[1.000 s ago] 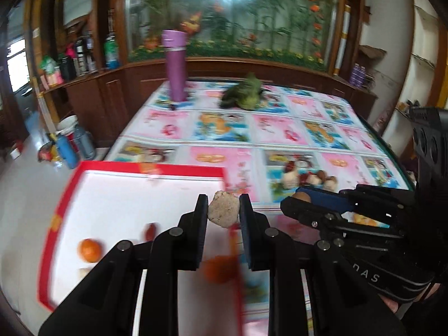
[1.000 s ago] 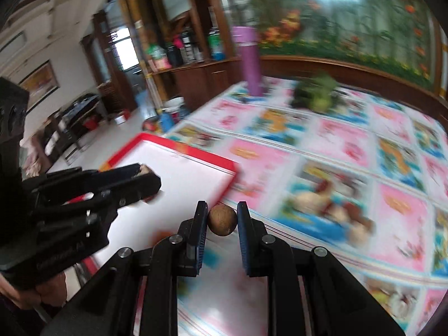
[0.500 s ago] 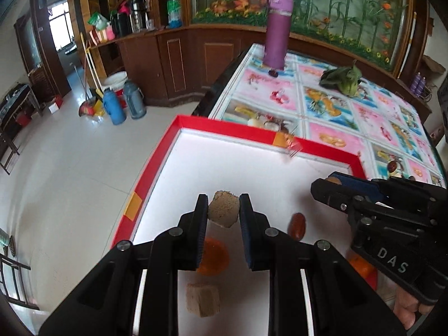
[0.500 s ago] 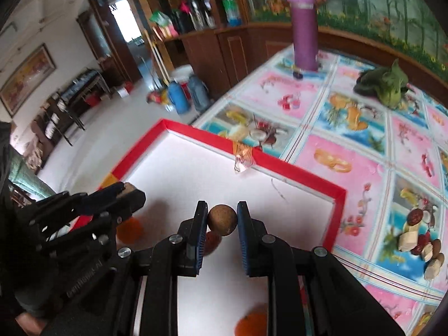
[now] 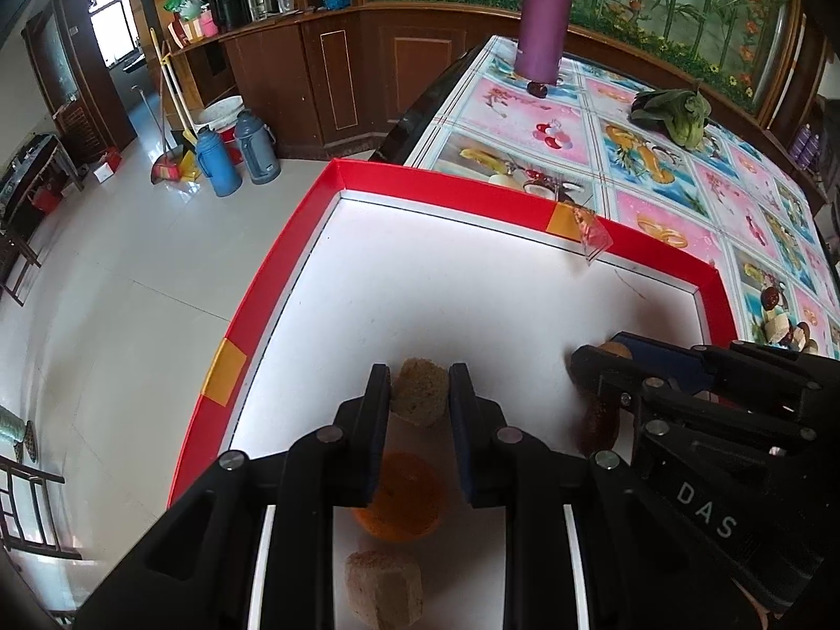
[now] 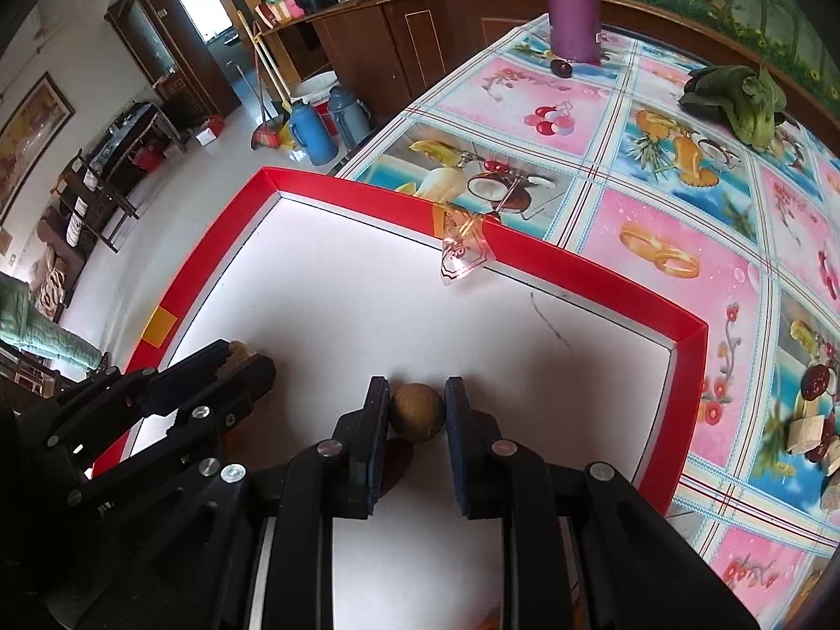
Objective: Organize fruits
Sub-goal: 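Carry the longan and cube over the tray and open both grippers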
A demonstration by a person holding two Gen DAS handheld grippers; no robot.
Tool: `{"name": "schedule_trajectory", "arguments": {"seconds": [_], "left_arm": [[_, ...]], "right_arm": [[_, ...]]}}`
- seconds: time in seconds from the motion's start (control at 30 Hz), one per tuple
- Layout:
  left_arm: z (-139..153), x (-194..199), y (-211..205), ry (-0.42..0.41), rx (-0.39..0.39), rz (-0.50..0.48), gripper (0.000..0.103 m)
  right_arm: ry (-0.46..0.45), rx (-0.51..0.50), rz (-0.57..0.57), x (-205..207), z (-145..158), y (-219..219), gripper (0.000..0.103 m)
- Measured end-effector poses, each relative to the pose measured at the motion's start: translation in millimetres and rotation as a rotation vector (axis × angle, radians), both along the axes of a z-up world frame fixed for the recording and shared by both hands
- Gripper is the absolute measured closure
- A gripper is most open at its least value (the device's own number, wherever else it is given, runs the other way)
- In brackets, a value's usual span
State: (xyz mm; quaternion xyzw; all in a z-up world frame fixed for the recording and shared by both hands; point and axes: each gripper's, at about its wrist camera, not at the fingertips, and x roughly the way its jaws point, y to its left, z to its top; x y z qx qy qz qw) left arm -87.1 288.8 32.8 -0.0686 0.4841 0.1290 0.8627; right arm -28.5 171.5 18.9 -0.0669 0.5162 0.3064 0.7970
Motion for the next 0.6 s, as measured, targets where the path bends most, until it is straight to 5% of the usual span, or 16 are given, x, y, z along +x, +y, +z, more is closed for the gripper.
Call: {"name": "schedule_trajectory", "arguments": {"seconds": [0.17, 0.6], "left_arm": [[0.2, -1.5, 2.2, 0.011, 0.014, 0.021, 0.049], [70.7, -38.1, -20.2, -0.178, 0.052, 0.033, 0.03]], "right_arm": [[0.029, 0.031, -0.003, 5.4, 2.2, -4.8, 0.082], [-0.119, 0.19, -0.028, -14.3, 65.9, -66.0, 0.075]]}}
